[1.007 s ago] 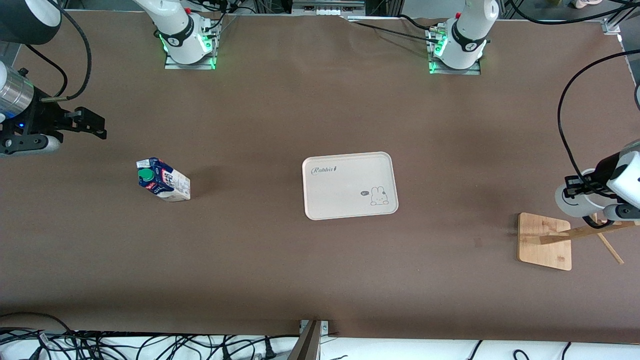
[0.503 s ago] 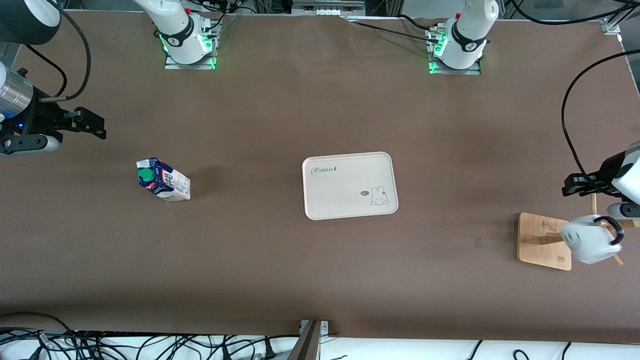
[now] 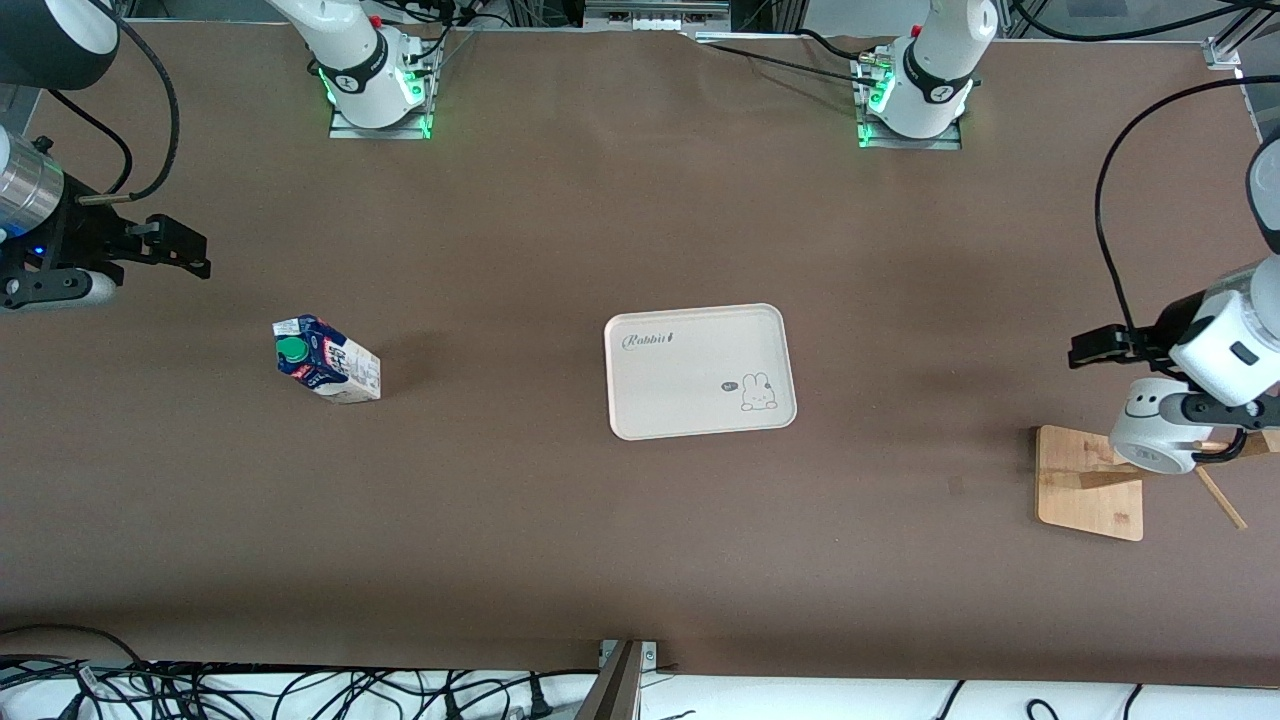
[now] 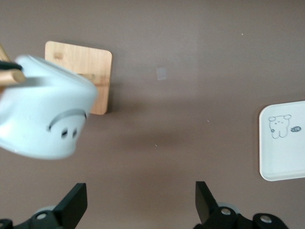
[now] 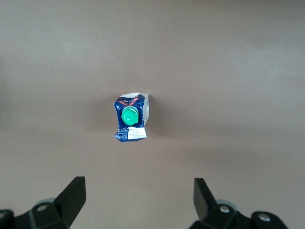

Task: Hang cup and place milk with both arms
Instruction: 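Open the left gripper and lift it away from the hung mug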

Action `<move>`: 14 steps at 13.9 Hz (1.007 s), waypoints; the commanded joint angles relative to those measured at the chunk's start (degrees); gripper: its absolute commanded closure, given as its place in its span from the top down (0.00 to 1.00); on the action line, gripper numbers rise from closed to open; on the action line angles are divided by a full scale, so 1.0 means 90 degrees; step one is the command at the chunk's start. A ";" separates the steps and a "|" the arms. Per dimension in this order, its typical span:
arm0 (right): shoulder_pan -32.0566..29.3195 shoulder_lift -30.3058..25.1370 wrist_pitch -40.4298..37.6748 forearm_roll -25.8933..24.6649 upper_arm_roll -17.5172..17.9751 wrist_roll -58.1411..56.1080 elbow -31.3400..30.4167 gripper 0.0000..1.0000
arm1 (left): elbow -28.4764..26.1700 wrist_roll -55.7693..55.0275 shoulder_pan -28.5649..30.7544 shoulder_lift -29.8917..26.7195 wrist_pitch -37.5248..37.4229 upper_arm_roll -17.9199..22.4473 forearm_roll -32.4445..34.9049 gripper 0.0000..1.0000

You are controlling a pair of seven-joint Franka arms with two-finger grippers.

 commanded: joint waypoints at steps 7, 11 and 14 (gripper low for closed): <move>-0.0142 -0.0038 -0.0021 0.0083 0.0126 0.0018 0.0045 1.00 | -0.0712 -0.0010 -0.0364 -0.1578 -0.0612 0.0223 -0.0179 1.00; -0.0142 -0.0048 -0.0021 0.0239 0.0126 0.0019 0.0045 1.00 | -0.2671 0.0147 -0.0667 -0.2960 0.0739 0.0518 -0.0121 1.00; -0.0142 -0.0048 -0.0021 0.0239 0.0126 0.0019 0.0045 1.00 | -0.2632 0.0156 -0.0667 -0.2960 0.0729 0.0654 -0.0150 1.00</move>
